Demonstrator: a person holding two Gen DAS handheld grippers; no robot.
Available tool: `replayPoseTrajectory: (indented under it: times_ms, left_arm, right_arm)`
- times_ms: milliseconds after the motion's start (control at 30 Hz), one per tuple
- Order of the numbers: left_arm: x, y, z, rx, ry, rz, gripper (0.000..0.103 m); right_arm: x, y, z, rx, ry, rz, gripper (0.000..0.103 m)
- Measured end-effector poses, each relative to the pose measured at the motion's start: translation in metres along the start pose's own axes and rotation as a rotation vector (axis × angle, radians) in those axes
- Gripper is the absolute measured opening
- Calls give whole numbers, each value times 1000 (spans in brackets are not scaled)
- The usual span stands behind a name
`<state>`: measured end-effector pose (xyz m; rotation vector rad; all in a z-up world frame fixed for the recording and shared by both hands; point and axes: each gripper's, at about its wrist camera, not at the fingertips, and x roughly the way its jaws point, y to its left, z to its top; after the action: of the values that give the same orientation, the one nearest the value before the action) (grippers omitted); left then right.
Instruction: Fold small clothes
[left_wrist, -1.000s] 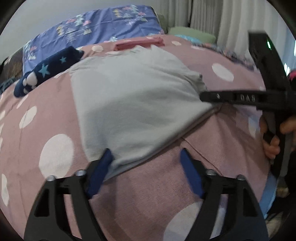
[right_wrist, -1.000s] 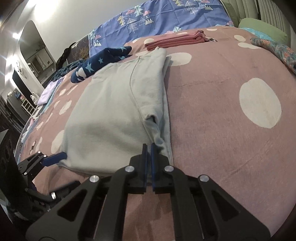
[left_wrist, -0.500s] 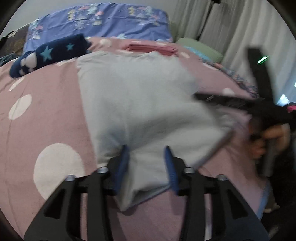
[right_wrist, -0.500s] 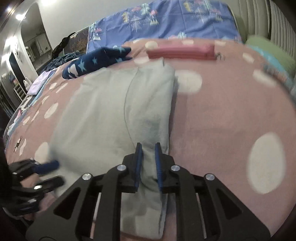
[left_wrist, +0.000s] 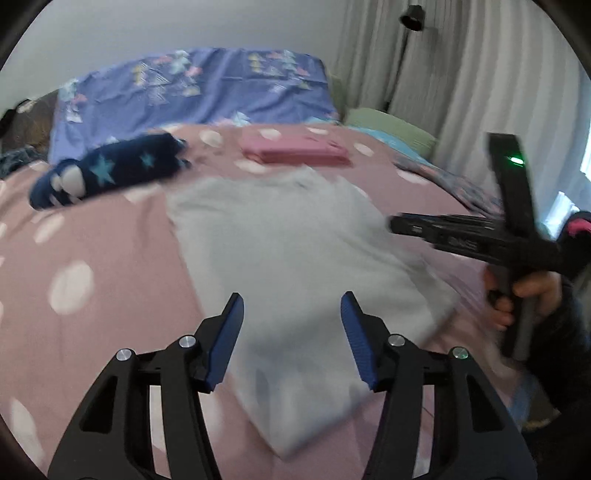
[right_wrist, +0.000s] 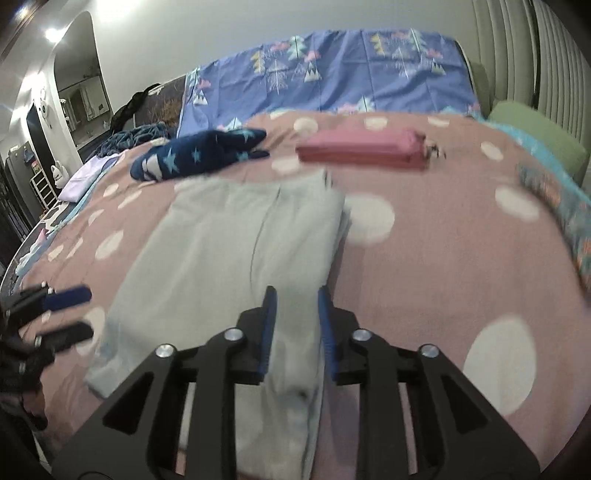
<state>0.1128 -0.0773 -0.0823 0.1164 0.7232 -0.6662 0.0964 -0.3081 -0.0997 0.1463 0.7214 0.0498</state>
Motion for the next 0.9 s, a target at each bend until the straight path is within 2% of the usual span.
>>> replayPoseTrajectory:
  times_ms: [33,100,133,167,267,333,400,467,567,733,900]
  left_arm:
    - [7,7,7,-18,6,18,56]
    - [22,20,17,-47,30,56,56]
    - [35,30,21,-73,54,78,57]
    - [40,36,22,-93,69,82,57]
    - [61,59,21,-191,128,31,57]
    - [73,71,16,-239,164,-13,58]
    - [81,76,12,-269,182,-68,63]
    - [84,76,11,-258,171,-114,65]
    - [93,74,12,-229,179,-168,72]
    - [102,71,17,-205,176,-197,73]
    - [108,71,19,-194,169,-214,73]
  right_arm:
    - [2,0,7,-7,0,-3,25]
    - [8,0,16,-26,15,-29,33]
    - [13,-2,20,-32,28,-50,44]
    - [17,-5,22,-29,37,-46,49]
    - [28,-18,21,4,88,14,53]
    - [37,-30,18,44,141,106,54]
    - [46,-36,15,71,194,171,56]
    - [60,-44,11,101,241,222,59]
    - [71,-51,15,127,241,294,61]
    - [90,-64,25,182,235,400,62]
    - [92,-61,28,155,196,440,59]
